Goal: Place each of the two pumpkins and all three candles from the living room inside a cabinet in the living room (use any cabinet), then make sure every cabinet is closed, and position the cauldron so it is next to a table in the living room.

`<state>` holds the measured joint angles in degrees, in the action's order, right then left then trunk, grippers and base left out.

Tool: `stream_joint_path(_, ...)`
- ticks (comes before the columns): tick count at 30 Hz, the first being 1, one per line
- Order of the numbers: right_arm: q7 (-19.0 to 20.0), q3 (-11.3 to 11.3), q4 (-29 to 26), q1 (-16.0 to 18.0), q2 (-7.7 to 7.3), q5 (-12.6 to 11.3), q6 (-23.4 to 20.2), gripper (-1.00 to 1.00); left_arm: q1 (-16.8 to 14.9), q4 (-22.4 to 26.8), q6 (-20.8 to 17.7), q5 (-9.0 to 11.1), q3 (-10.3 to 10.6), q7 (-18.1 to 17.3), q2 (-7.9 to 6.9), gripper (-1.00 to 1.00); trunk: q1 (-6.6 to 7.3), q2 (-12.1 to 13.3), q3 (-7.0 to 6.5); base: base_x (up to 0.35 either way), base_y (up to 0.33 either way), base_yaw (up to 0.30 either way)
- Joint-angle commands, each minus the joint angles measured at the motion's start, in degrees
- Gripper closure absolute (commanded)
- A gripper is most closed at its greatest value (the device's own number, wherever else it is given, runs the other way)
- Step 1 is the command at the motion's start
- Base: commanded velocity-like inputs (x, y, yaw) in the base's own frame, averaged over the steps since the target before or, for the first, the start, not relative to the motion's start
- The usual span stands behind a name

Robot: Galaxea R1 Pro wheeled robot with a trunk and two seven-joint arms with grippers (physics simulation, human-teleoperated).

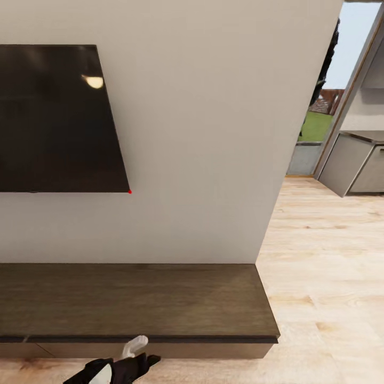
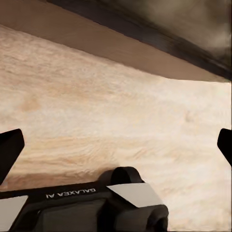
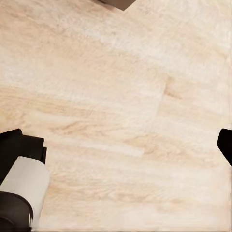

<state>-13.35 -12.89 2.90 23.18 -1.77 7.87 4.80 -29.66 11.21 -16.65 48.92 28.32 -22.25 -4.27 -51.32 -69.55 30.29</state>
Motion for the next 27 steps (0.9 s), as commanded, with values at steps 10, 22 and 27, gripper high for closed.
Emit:
stream_joint_path(10, 0.15, -0.22, 0.0, 0.02, -0.16, 0.19, -2.14, -1.0, -1.8, 17.86, -13.74, -6.98, 1.3, -7.78, -0.43, -1.0, 0.0, 0.0, 0.0, 0.0, 0.0, 0.0)
stream_joint_path(22, 0.37, -0.21, 0.0, 0.02, -0.08, 0.21, -1.84, -1.0, -2.35, 40.14, -27.63, -7.72, 1.05, -7.84, -0.42, -1.0, 0.0, 0.0, 0.0, 0.0, 0.0, 0.0)
stream_joint_path(27, 0.54, -0.23, 0.07, 0.02, 0.07, 0.31, -1.81, -1.0, -5.32, 47.81, -30.28, -7.47, 0.53, -7.95, -0.4, -1.0, 0.0, 0.0, 0.0, 0.0, 0.0, 0.0)
